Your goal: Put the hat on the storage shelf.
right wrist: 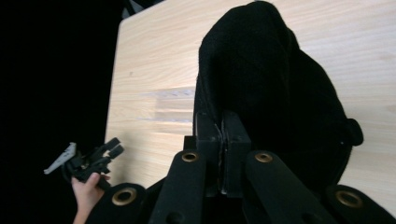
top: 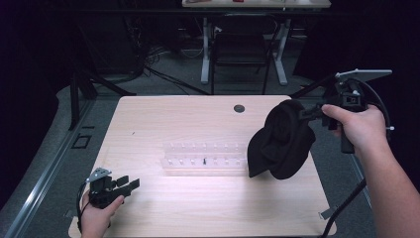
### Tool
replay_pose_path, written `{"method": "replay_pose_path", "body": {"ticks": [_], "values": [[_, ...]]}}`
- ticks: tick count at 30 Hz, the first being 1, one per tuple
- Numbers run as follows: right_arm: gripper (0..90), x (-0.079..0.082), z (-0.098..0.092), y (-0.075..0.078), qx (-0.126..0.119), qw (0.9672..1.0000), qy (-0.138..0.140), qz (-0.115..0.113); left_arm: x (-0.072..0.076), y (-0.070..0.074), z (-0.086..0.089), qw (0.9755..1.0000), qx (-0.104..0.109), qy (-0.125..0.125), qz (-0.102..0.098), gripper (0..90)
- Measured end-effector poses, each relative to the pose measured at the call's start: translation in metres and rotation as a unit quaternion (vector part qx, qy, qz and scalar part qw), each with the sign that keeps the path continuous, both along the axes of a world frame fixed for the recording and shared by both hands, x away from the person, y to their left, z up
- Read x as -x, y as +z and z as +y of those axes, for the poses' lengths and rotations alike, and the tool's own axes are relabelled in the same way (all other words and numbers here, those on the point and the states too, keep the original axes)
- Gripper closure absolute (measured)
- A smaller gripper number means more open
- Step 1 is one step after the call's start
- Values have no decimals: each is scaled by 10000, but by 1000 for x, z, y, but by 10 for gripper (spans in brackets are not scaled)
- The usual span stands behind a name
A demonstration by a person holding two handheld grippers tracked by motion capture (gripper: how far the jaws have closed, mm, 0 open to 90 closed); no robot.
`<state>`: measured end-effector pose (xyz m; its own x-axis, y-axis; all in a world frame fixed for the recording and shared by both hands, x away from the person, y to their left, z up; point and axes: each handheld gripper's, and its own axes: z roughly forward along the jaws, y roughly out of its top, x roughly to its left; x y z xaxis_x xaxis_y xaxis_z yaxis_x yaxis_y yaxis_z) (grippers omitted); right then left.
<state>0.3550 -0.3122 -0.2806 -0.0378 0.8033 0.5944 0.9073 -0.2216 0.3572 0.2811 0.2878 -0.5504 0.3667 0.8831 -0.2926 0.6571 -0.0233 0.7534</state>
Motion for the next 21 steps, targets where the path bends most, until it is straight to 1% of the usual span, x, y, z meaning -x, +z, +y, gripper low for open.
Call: {"method": "replay_pose_path", "body": {"ticks": [4,5,6,11,13,14,15,18,19,21], "values": [[886,2,3,7,-226,9997,73,-100,0,0,0,10000,1,1,0,448],[886,2,4,8,-246,9996,102,-110,0,-1,-1,10000,22,34,-47,448],[885,2,5,10,-270,9995,123,-128,0,-1,-1,10000,17,27,-45,449],[885,1,13,15,-311,9991,221,-177,0,-1,-2,10000,13,25,-38,448],[886,0,16,18,-393,9986,290,-213,0,-1,-2,10000,12,19,-38,448],[885,0,19,20,-412,9985,282,-246,0,-1,-2,10000,25,28,-35,448],[886,0,20,21,-382,9985,306,-259,0,-1,-2,10000,28,30,-40,448],[885,-3,30,24,-424,9980,352,-309,0,-1,-2,10000,23,18,-48,449],[886,-4,32,24,-406,9978,407,-326,0,-1,-2,10000,24,16,-47,448],[886,-6,39,23,-446,9974,451,-344,0,-1,-2,10000,25,11,-40,449]]}}
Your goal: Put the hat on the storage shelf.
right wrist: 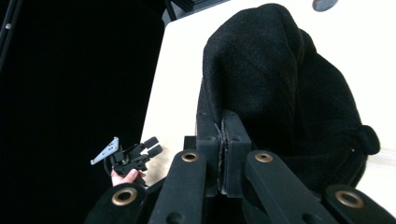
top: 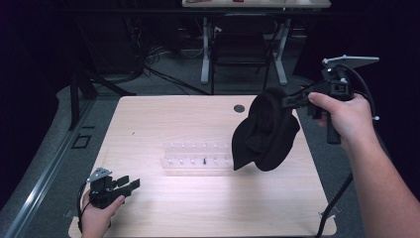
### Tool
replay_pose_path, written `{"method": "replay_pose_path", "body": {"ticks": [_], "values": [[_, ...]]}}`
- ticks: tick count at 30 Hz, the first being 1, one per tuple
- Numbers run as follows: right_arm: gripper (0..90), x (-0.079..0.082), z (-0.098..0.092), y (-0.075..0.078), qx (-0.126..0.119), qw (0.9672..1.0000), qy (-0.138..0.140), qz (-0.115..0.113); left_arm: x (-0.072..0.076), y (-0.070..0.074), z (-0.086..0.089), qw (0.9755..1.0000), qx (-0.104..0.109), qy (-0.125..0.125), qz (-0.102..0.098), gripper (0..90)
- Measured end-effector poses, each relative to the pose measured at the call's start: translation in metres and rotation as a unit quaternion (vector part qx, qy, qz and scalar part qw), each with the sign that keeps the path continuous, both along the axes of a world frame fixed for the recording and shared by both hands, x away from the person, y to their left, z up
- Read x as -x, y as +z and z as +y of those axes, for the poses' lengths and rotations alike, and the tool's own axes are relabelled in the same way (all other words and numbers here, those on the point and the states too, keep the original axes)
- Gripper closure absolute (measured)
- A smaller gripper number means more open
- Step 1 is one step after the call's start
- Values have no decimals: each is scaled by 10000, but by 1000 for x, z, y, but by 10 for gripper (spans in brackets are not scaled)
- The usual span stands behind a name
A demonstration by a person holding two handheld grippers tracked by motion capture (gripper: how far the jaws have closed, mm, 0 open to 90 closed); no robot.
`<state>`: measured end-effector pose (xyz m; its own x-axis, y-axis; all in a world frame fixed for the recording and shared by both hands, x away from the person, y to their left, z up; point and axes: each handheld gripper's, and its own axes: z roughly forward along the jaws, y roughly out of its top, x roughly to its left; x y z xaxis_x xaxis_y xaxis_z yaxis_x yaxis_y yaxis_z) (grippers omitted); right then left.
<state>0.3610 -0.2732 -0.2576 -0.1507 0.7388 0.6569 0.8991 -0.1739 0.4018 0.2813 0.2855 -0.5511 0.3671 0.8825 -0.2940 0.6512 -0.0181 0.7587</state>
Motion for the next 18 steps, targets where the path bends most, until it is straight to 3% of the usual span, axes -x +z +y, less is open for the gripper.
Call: {"method": "replay_pose_path", "body": {"ticks": [18], "values": [[885,-23,52,-15,-14,9997,239,31,-1,0,-4,10000,-24,-94,8,448]]}}
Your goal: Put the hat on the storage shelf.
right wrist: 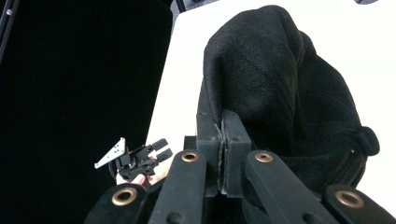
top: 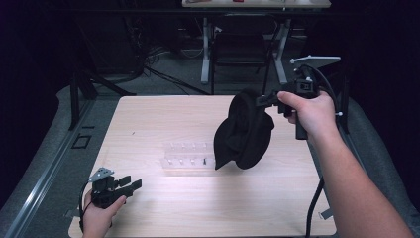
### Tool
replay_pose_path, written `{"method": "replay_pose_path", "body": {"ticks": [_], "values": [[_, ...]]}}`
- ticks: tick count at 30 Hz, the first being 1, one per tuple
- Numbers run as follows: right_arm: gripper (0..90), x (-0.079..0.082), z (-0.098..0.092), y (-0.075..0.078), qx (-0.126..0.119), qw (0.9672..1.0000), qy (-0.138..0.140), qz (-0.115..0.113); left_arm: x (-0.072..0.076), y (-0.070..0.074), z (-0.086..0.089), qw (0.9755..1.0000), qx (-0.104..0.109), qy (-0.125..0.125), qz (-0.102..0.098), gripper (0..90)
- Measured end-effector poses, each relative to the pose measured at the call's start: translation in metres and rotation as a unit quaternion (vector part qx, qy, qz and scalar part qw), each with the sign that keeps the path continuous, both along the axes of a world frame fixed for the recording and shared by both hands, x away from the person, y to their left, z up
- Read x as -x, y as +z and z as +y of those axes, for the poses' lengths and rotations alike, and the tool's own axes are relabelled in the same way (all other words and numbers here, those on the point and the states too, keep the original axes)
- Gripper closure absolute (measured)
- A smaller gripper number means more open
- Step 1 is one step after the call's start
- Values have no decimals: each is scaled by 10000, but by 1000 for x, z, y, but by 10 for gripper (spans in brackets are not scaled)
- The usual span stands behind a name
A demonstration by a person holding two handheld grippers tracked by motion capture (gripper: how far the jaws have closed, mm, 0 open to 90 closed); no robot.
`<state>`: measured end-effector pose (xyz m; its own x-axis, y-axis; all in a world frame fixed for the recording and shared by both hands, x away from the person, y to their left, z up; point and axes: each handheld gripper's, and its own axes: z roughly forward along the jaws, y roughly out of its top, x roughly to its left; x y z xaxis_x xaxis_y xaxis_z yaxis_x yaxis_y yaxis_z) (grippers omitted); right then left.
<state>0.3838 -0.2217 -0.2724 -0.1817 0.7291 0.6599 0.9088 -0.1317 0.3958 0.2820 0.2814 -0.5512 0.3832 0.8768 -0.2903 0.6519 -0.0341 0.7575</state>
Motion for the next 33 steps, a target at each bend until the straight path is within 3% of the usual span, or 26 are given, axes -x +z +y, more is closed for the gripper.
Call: {"method": "replay_pose_path", "body": {"ticks": [14,21,27,30,33], "values": [[885,-14,28,-13,-33,10000,33,27,-1,0,0,10000,12,-55,1,448],[885,-18,35,-17,86,9999,-60,-3,0,3,-5,9998,38,-174,-24,449],[884,-19,36,-20,85,9999,-131,-34,-3,12,-27,9990,32,-421,-151,452],[884,-18,39,-20,80,9999,-112,-67,-5,19,-50,9966,-108,-779,-250,456],[883,-18,42,-20,54,9999,-90,-79,-6,26,-74,9927,-240,-1121,-385,462]]}}
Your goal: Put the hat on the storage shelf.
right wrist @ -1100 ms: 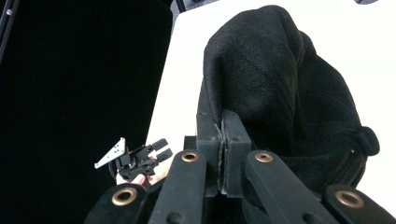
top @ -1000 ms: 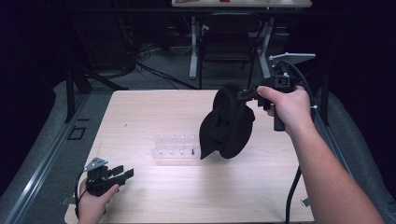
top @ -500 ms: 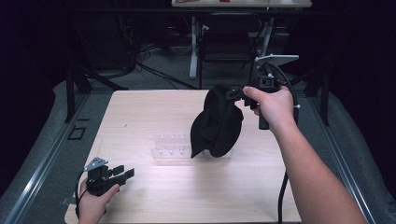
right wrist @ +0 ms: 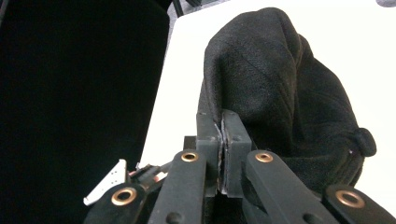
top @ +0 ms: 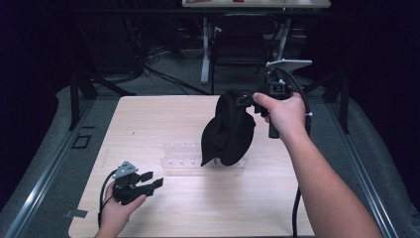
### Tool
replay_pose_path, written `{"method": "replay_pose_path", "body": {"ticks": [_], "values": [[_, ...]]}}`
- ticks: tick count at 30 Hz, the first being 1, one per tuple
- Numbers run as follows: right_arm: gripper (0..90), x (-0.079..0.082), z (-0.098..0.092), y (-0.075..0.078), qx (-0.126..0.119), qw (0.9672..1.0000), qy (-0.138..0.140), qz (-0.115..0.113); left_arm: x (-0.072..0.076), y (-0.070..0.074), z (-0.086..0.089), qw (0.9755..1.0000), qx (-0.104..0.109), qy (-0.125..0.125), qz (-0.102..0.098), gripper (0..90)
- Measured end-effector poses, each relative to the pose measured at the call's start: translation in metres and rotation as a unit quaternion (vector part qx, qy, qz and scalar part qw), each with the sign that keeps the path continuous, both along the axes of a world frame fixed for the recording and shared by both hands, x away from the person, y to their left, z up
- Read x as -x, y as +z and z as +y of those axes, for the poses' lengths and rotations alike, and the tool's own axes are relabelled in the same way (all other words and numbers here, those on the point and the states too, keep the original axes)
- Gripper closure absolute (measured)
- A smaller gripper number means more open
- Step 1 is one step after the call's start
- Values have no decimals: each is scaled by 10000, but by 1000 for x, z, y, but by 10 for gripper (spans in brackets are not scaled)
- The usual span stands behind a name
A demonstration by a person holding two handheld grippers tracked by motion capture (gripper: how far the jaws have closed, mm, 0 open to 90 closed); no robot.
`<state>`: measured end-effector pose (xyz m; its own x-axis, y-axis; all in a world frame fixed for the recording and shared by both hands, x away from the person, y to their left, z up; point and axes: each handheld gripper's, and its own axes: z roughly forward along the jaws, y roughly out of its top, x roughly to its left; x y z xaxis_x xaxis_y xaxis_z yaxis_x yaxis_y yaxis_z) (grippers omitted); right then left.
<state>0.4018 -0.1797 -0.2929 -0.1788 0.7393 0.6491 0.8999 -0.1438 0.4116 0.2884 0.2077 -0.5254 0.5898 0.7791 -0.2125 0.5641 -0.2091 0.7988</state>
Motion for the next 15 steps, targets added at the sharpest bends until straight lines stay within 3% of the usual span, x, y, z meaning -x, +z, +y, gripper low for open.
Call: {"method": "replay_pose_path", "body": {"ticks": [4,9,15], "values": [[883,0,3,-2,-48,10000,26,-4,-7,8,-30,9994,-64,-314,-103,477],[883,0,0,-3,-75,10000,-3,-13,-11,18,-54,9981,-115,-533,-296,479],[883,0,-2,-4,-85,10000,-28,-10,-18,27,-81,9963,-206,-738,-384,479]]}}
